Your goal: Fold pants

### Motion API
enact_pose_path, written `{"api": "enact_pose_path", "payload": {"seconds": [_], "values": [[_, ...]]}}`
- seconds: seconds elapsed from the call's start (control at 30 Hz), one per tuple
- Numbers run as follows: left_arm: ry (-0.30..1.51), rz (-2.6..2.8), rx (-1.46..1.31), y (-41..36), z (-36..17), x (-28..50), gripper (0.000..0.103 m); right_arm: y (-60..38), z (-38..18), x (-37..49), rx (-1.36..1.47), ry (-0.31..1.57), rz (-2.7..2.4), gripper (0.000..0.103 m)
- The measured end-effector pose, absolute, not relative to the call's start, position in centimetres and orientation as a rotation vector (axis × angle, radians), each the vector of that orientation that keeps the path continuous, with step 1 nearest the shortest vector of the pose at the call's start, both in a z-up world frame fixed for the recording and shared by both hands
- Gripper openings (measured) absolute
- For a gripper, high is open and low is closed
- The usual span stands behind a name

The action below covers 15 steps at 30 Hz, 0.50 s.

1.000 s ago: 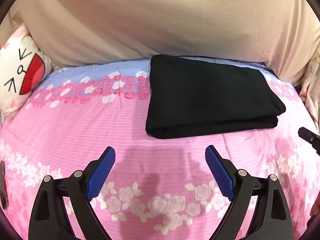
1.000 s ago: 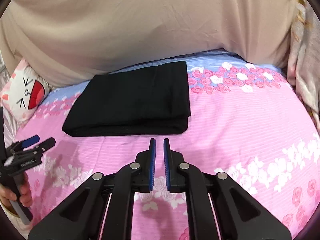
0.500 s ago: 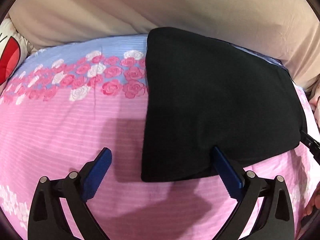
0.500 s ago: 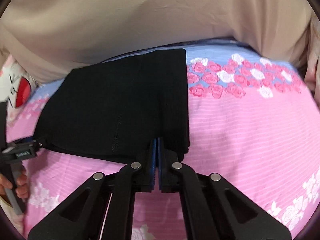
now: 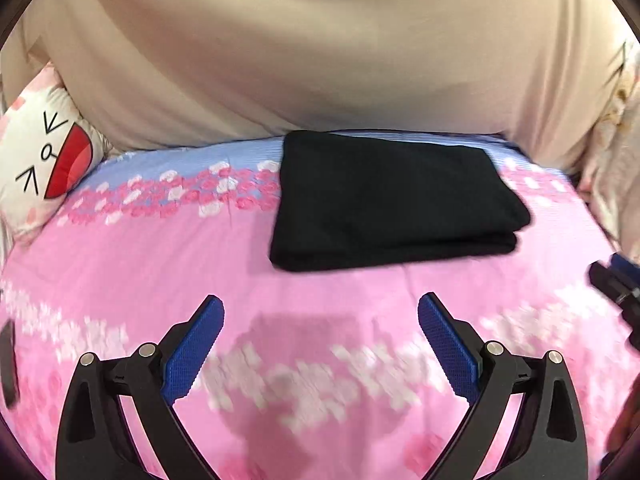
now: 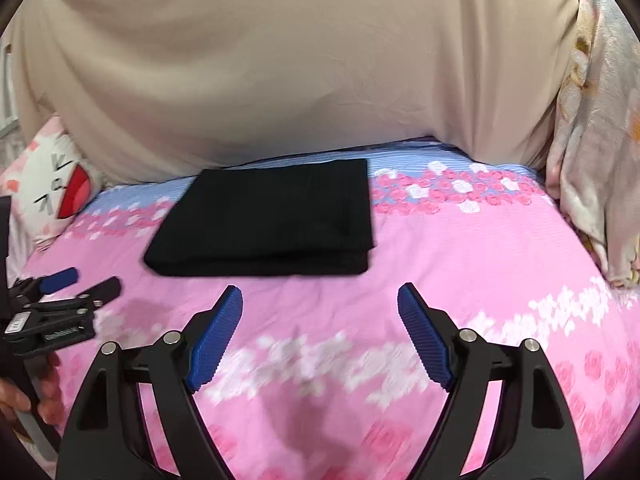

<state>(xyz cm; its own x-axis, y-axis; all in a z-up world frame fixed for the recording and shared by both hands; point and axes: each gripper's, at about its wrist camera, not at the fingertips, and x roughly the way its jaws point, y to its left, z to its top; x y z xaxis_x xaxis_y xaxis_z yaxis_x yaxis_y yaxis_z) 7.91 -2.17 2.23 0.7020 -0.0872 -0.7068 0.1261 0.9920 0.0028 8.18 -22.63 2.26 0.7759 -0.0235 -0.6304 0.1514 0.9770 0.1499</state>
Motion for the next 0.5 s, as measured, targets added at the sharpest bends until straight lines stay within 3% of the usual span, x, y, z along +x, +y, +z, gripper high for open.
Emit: {"api": "enact_pose_path", "payload": {"seconds": [0.13, 0.23, 0.5], "values": [[0.776, -0.096, 0.056, -2.7, 3.0, 4.9, 0.096, -20.7, 3.3, 5.3, 0.151, 0.646, -0.128, 0.079], [0.761, -0.09, 0.084, -3.2, 3.3, 3.1, 0.096, -19.9, 3.8, 3.7, 0.126, 0.628, -0.159, 0.091], [0.776, -0.102, 0.097, -3.8, 3.7, 0.4, 0.096, -18.5, 4.0, 0.8, 0.139, 0.634, -0.205, 0.091]]}}
